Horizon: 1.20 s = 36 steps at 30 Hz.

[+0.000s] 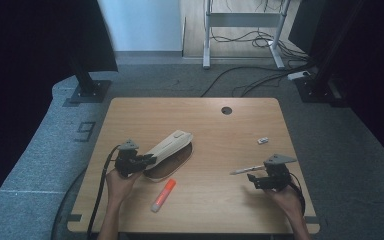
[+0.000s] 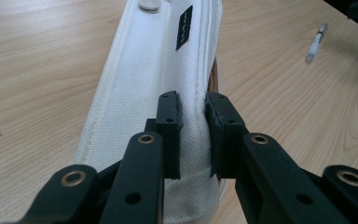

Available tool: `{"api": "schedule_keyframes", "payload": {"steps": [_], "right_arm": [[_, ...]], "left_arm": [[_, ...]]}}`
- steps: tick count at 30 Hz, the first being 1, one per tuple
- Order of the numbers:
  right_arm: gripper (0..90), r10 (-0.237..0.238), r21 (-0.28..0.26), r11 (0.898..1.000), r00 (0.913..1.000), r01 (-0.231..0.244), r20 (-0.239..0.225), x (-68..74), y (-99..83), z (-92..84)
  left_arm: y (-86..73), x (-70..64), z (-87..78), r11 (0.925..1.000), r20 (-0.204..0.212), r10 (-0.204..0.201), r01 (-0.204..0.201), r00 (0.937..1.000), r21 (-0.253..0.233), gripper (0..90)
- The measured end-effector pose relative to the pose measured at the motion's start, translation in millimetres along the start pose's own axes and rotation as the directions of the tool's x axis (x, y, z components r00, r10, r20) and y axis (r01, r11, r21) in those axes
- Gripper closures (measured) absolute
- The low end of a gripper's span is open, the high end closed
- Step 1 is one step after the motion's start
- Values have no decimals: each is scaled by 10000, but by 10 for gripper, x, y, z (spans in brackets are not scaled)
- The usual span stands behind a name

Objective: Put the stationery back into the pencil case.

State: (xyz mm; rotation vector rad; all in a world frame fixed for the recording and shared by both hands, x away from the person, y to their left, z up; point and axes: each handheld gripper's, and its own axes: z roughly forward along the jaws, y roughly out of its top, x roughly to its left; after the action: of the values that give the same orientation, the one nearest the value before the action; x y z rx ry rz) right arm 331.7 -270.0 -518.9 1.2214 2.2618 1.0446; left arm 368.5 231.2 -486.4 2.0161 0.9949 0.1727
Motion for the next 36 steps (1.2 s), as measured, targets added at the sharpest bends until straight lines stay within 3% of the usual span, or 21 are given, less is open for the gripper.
{"api": "schedule_keyframes", "payload": {"steps": [7,14,24,28,36], "right_arm": [[151,350,-248,9991,9991,-344,243,-160,117,26],[190,385,-246,9990,9982,-374,458,-297,201,82],[261,599,-218,9981,9922,-578,1095,-602,311,198],[291,566,2,9984,9886,-572,1393,-741,349,302],[300,683,125,9974,9857,-711,1540,-883,403,475]], "left_arm": [[1,-9,4,10000,-31,75,-75,10000,44,764],[2,-13,5,9999,-47,105,-105,9999,46,764],[3,-12,5,9999,-39,125,-125,9999,52,764],[3,-14,6,9999,-40,153,-153,9999,60,764],[3,-13,5,9998,-41,172,-171,9998,54,764]]}}
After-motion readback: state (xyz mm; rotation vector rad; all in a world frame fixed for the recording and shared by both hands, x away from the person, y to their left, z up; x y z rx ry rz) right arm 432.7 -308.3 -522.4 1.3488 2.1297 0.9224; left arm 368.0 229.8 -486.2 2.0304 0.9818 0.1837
